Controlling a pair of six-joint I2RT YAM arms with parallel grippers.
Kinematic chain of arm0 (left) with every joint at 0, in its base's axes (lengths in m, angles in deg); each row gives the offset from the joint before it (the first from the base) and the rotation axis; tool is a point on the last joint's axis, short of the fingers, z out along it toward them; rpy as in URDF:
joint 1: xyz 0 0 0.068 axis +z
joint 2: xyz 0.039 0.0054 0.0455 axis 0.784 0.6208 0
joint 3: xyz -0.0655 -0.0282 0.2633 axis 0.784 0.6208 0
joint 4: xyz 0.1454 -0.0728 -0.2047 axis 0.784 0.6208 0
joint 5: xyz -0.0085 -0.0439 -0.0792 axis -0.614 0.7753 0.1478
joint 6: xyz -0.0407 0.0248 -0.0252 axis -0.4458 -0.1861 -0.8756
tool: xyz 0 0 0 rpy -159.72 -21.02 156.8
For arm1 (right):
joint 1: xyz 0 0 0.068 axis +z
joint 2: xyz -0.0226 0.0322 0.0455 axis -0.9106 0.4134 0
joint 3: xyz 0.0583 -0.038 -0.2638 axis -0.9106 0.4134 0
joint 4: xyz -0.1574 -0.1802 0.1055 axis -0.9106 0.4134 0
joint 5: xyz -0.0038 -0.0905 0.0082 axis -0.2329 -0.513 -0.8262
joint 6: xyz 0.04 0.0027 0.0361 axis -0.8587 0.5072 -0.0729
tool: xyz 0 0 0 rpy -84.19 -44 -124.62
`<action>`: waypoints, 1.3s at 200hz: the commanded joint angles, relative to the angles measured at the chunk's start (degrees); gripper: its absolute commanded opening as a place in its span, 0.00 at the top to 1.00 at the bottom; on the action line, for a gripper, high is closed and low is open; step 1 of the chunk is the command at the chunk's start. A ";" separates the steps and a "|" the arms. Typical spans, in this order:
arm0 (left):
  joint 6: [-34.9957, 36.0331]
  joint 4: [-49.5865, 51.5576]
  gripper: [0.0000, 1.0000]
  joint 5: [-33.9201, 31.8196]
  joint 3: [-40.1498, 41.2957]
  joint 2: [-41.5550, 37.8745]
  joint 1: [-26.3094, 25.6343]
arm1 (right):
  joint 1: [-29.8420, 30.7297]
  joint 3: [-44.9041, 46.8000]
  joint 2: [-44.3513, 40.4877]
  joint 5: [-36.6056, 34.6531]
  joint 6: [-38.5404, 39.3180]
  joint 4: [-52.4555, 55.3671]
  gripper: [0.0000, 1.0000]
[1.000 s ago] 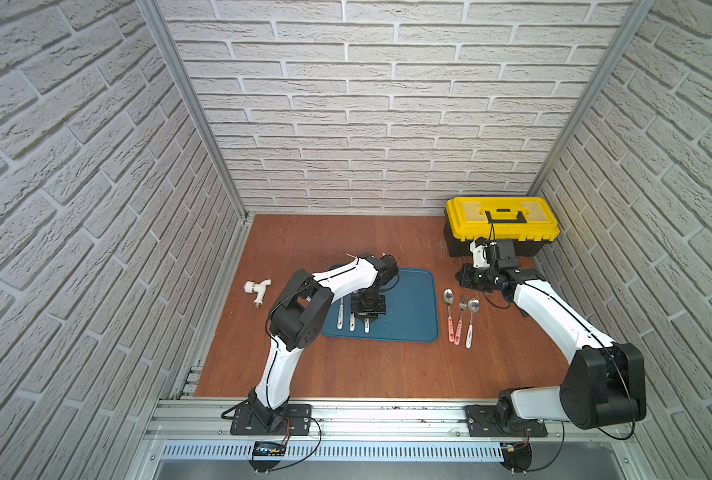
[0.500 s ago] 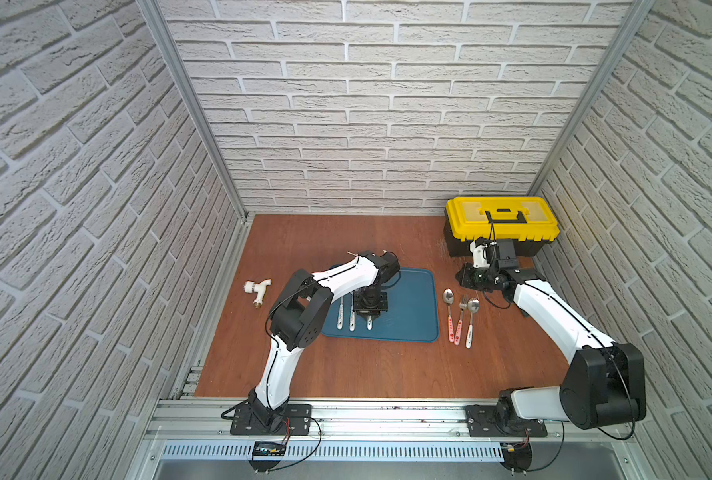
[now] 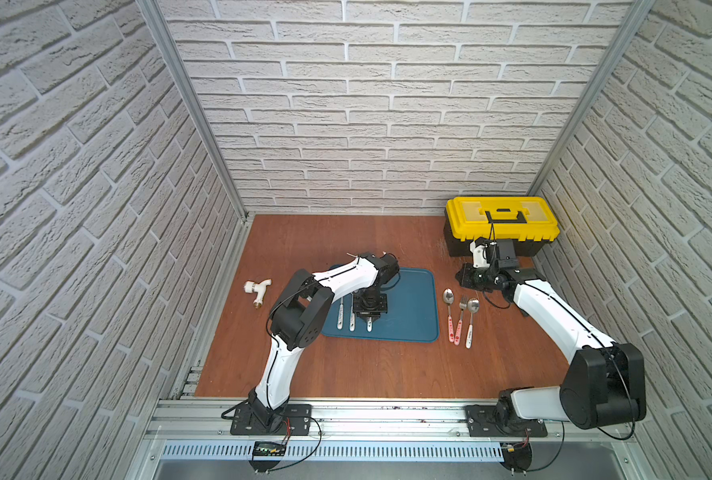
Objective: Set the spoon and fork side by side
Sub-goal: Place the fork on the tray, then pick up the spoon from the center of the board.
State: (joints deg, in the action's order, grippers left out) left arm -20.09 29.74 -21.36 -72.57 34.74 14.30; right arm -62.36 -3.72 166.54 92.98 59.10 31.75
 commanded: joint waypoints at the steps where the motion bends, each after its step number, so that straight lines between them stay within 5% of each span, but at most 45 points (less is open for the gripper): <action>1: -0.39 0.37 0.77 0.46 0.48 0.99 -0.30 | 0.05 0.91 -1.82 0.36 -0.53 -1.84 0.79; 95: -0.67 2.16 0.62 -1.16 -0.03 -1.44 -0.65 | 0.03 0.82 -2.35 -0.58 -0.30 -1.37 0.77; 148: 1.50 8.40 0.53 -8.82 -3.48 -12.59 -0.74 | -0.06 -1.22 1.31 -13.45 -2.47 6.79 0.68; 186: 1.96 6.30 0.51 -13.32 1.93 -23.66 0.16 | -0.06 -0.68 6.73 -11.45 -8.30 11.70 0.66; 260: 8.42 0.60 0.51 -7.30 10.00 -31.66 5.90 | 0.12 7.49 0.79 -10.60 -11.79 20.08 0.70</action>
State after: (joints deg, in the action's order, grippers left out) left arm -15.39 32.63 -30.98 -63.61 4.40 18.72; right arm -62.36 1.85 172.18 82.18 48.94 47.79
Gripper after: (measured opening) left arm 0.487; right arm 0.304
